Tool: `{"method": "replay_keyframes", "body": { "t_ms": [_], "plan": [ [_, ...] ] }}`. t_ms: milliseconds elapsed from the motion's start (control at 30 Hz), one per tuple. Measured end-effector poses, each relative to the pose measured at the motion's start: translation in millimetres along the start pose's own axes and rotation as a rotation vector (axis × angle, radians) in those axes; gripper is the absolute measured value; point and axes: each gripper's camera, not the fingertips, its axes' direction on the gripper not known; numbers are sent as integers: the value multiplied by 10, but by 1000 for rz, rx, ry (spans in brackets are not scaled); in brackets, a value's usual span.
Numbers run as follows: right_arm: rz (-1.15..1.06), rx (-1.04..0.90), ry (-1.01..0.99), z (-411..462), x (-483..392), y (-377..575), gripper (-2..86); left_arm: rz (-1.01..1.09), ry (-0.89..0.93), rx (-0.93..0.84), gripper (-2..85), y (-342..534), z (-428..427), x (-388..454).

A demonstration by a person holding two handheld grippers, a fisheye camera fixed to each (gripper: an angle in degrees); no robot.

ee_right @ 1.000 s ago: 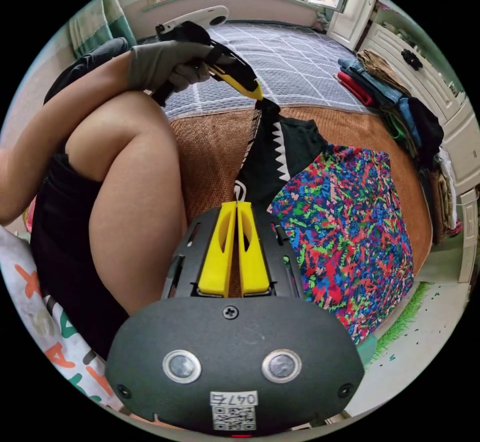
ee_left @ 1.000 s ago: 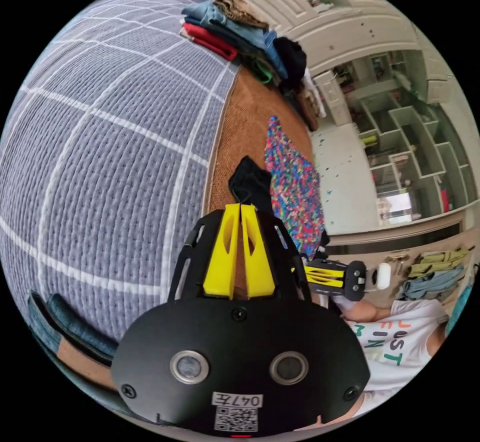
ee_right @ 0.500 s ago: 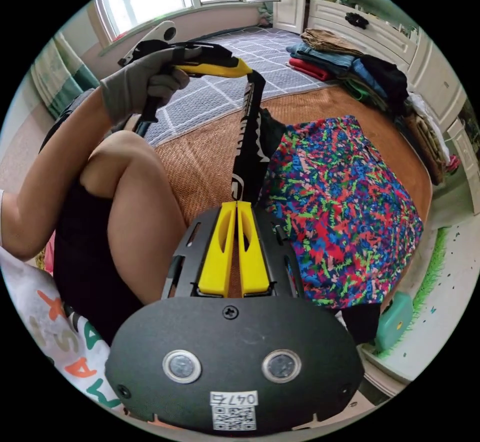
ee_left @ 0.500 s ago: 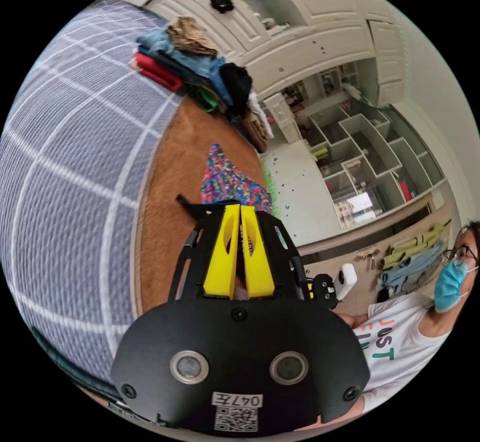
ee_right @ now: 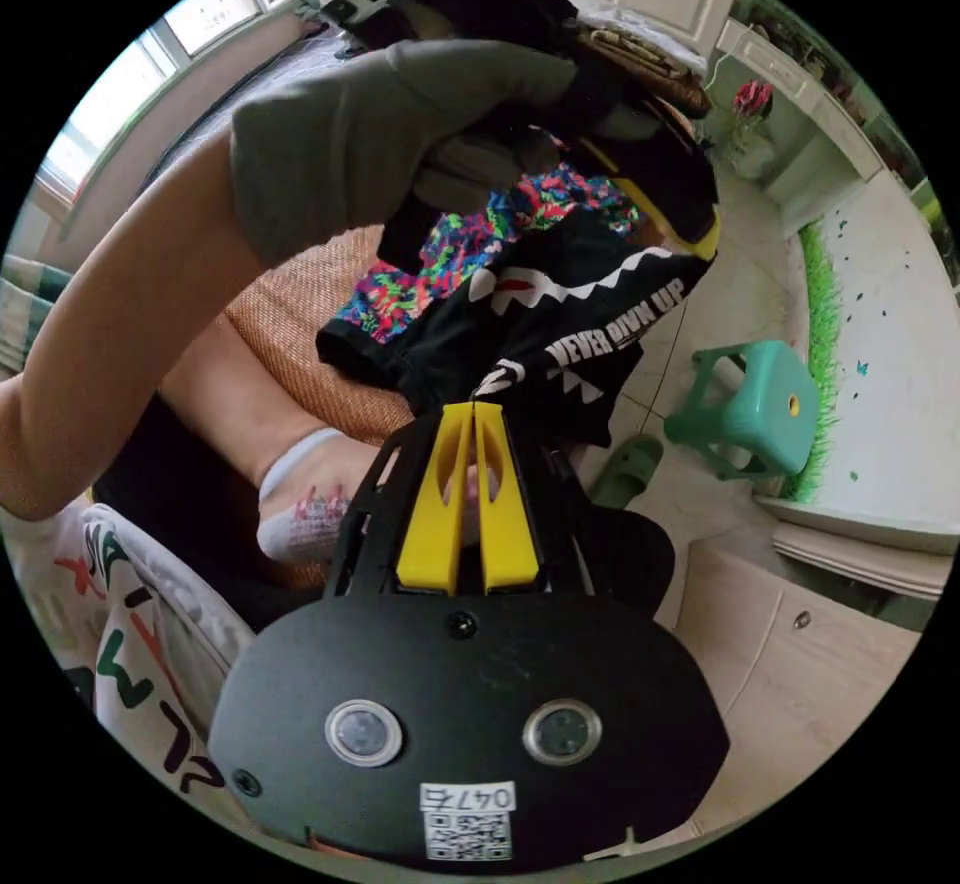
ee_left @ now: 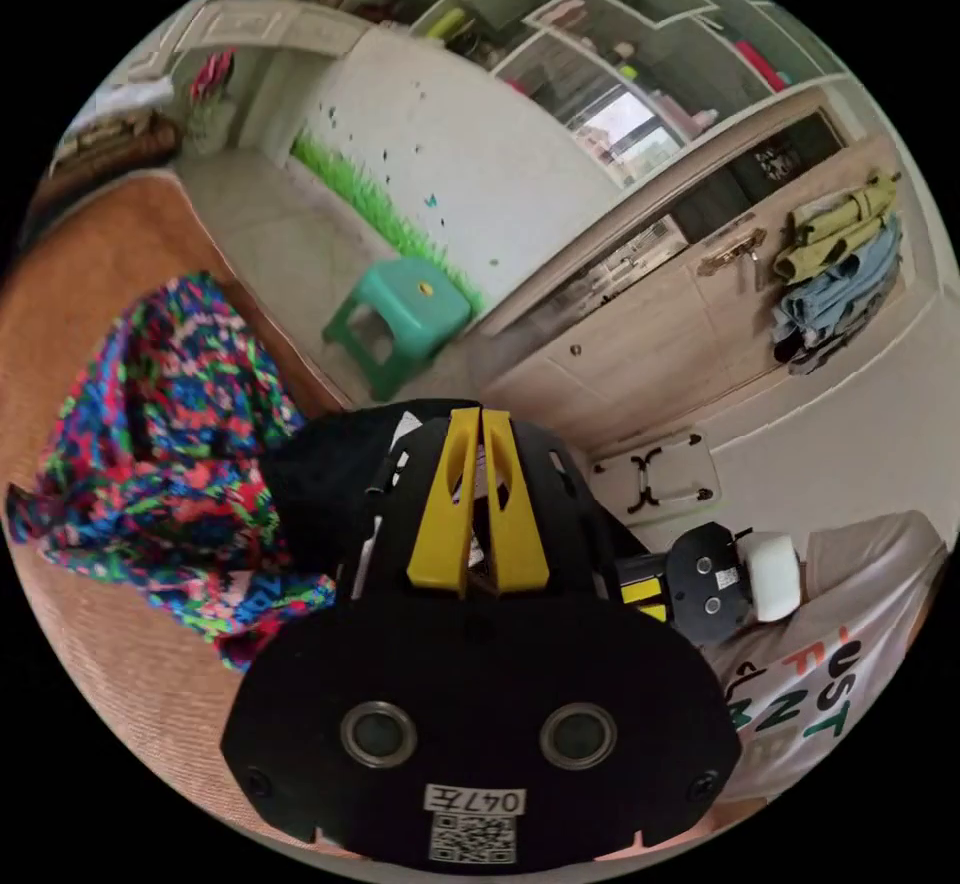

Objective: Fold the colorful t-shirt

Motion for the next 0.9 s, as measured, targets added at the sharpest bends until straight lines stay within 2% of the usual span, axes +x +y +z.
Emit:
{"method": "replay_keyframes", "body": {
  "t_ms": [67,200,300,400,533,633,733,833,900],
  "plan": [
    [7,-26,-35,311,200,186,-9,-66,37,-5,-6,-48,218,-27],
    [3,-50,-103,709,461,338,8,-95,29,36,23,-229,72,84],
    [54,-60,-112,920,807,505,28,-46,40,49,83,-414,-345,326],
    [125,-53,-151,1120,1239,715,30,-63,-34,60,125,-348,-1032,556],
    [138,27,-231,1468,1560,805,19,-270,-265,-96,135,141,-1600,581],
    [37,54,-269,1838,1447,597,12,-329,-288,-229,137,234,-1505,652],
    [-20,-46,-192,2412,1274,261,6,-323,-298,-384,121,16,-1128,759],
    [-58,-233,-109,3111,1080,-67,1,-231,-419,-478,38,-214,-1019,1021],
    [-93,-266,-50,3338,874,-206,-5,-198,-413,-511,4,-319,-1171,1147]
  ]
}}
